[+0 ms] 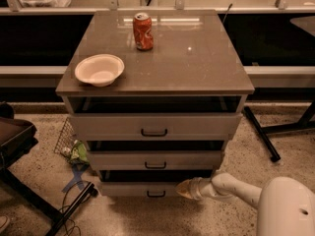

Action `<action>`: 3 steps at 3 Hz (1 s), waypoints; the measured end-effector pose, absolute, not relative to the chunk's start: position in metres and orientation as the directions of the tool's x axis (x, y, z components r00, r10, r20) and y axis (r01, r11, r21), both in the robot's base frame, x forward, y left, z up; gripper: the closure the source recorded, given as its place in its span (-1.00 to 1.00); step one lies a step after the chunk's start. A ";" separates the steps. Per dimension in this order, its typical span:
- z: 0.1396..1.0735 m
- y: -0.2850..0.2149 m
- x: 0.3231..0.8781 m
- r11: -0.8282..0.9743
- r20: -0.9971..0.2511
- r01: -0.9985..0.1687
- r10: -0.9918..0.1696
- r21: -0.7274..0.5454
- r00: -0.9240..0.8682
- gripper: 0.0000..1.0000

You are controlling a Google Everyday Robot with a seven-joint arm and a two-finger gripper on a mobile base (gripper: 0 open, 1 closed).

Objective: Open bottom drawer

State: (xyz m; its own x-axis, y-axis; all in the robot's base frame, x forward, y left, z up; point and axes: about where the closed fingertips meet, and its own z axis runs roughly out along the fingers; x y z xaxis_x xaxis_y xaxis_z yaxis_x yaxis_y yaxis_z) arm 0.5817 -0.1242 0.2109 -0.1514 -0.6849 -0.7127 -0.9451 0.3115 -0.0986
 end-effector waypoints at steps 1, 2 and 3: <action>0.218 -0.127 0.564 0.313 -0.703 -0.945 -0.693 -0.096 -0.158 1.00; 0.218 -0.123 0.556 0.306 -0.702 -0.948 -0.694 -0.087 -0.159 0.72; 0.217 -0.122 0.555 0.304 -0.703 -0.949 -0.693 -0.084 -0.160 0.26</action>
Offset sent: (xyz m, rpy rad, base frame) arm -0.0173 -0.0032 0.0074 -0.0123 0.0070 -0.0028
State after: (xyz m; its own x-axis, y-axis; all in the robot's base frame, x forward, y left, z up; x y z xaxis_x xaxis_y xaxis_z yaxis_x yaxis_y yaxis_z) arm 0.5547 -0.1218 0.2172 -0.1596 -0.6928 -0.7033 -0.9489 0.3041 -0.0842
